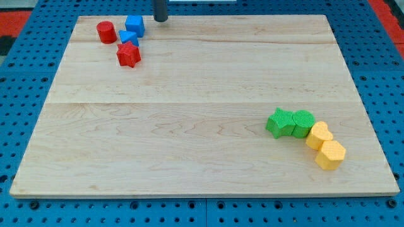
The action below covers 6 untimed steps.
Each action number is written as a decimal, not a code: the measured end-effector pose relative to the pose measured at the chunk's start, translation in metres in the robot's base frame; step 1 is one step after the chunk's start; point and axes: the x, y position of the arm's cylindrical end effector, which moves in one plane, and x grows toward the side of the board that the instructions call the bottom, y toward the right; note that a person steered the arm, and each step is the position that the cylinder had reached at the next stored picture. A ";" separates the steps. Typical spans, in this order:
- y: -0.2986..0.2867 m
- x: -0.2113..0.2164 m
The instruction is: Slide the red circle down
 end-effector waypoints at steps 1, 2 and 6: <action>-0.003 0.000; -0.036 0.001; -0.126 0.017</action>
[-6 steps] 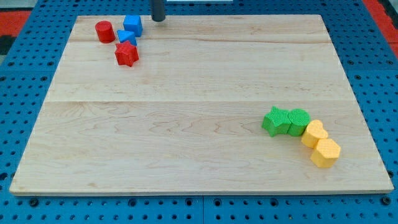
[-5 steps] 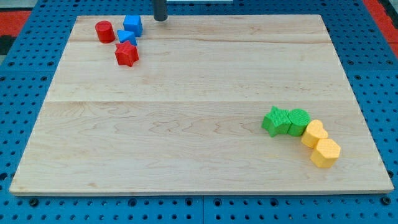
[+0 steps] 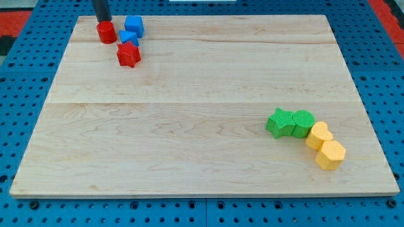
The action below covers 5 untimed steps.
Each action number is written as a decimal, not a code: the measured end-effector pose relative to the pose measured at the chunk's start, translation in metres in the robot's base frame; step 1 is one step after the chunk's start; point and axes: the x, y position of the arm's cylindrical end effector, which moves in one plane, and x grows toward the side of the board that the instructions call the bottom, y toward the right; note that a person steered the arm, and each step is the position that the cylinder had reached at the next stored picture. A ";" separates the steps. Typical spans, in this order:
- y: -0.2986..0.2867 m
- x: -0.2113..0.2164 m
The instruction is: Slide the red circle down
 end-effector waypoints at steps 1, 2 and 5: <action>0.009 0.001; 0.009 0.016; 0.009 0.105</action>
